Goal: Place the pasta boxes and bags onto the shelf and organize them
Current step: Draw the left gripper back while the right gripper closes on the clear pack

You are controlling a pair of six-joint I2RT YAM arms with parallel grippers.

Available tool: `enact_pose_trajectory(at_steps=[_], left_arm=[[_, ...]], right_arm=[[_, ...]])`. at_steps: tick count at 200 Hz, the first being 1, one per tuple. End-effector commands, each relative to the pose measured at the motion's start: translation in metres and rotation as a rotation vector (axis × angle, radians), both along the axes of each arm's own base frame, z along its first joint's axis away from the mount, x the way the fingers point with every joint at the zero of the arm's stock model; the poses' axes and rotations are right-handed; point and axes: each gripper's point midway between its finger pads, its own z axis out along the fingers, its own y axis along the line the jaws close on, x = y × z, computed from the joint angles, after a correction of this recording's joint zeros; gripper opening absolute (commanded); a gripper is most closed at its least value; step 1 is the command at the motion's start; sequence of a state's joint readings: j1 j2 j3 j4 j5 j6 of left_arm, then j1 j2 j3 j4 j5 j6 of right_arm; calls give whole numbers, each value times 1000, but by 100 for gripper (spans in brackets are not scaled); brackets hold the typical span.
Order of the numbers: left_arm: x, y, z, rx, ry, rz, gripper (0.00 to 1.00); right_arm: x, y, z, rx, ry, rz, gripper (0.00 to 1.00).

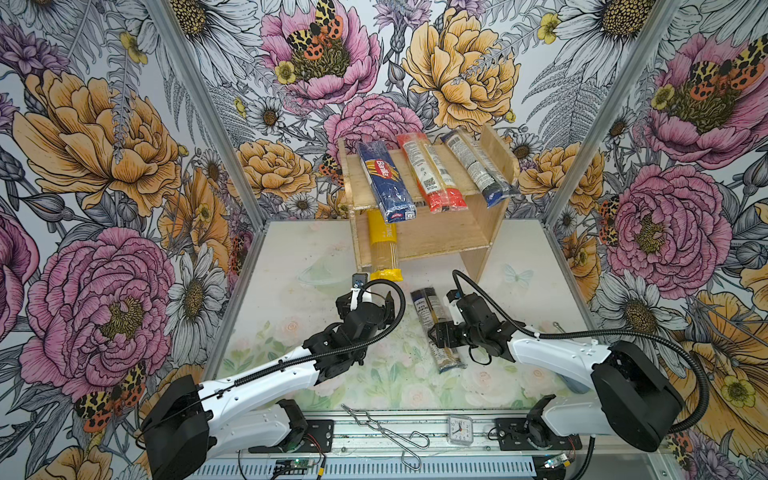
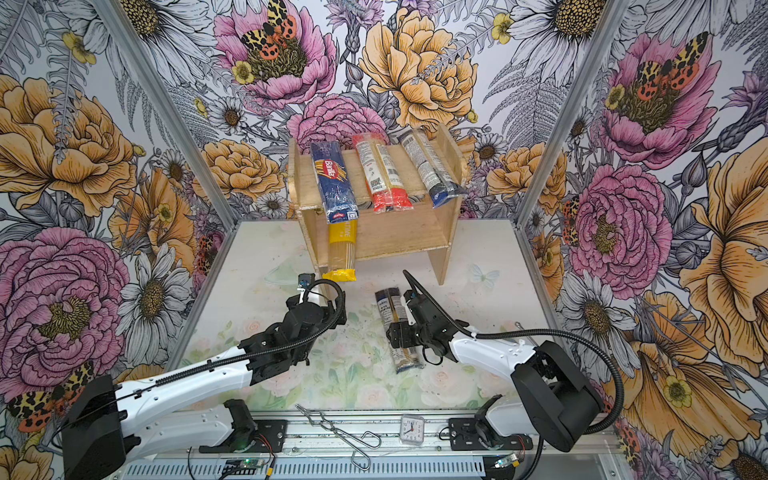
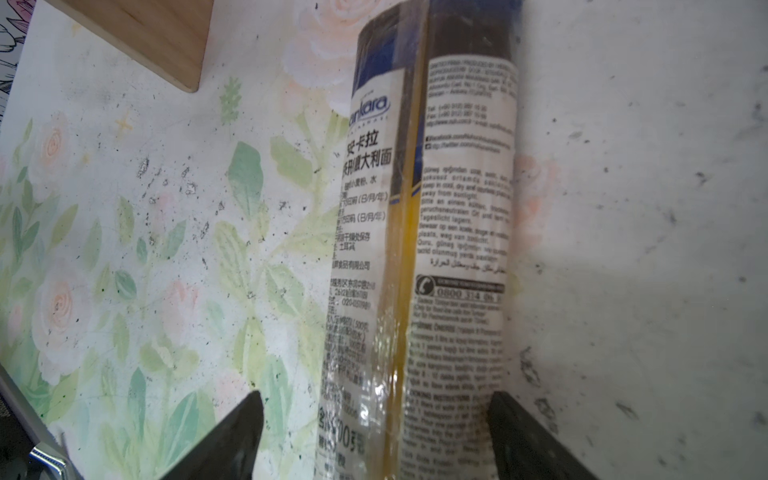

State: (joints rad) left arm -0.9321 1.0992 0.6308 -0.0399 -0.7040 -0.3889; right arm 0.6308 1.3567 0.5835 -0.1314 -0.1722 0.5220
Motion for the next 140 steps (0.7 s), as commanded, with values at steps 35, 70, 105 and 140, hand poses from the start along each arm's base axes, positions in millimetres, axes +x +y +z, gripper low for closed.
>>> enact_pose_trajectory(at_steps=[35, 70, 105, 140], left_arm=[[-16, -12, -28, -36, 29, -124, 99], [-24, -10, -39, -33, 35, -168, 99], [-30, -7, -46, -47, 32, -189, 99], [-29, -5, -52, -38, 60, -172, 99]], right_arm=[[-2, 5, -22, -53, -25, 20, 86], [-6, 5, -32, -101, -29, 20, 85], [-9, 1, -39, -144, -38, 8, 85], [-15, 1, -41, -153, -37, 5, 85]])
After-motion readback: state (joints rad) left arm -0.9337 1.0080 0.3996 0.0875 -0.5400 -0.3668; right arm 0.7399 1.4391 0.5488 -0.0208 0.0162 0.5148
